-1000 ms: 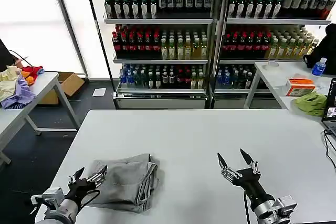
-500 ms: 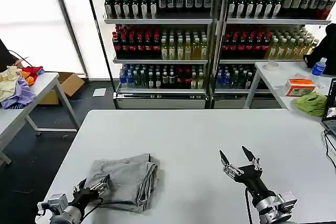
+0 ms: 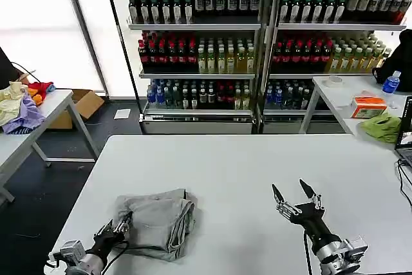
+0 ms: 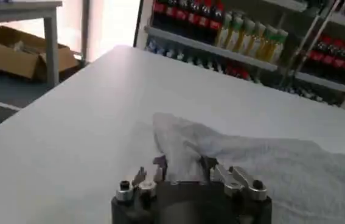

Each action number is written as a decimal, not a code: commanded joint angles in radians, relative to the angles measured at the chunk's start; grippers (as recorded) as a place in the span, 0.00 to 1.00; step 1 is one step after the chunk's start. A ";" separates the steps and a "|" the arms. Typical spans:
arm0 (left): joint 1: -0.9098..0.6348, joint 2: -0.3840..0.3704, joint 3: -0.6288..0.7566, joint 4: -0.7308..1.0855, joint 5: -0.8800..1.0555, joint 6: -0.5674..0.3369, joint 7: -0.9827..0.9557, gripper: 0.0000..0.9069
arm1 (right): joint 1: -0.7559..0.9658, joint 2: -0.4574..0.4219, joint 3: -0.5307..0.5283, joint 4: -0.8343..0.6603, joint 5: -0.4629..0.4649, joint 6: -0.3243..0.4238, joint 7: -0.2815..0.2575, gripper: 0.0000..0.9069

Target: Fold and organize the clothes.

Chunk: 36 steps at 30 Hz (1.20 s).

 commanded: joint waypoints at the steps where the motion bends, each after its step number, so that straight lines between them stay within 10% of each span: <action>1: 0.023 -0.032 -0.020 -0.015 -0.014 -0.021 0.041 0.01 | 0.001 0.003 -0.004 0.004 -0.006 0.010 -0.004 1.00; 22: 0.065 -0.092 -0.402 -0.366 -0.487 0.084 -0.102 0.01 | -0.030 0.020 -0.005 0.028 -0.004 0.039 -0.016 1.00; 36: 0.074 0.174 -0.561 -0.282 -0.558 0.137 -0.107 0.01 | -0.084 0.014 0.023 0.035 0.051 0.093 -0.028 1.00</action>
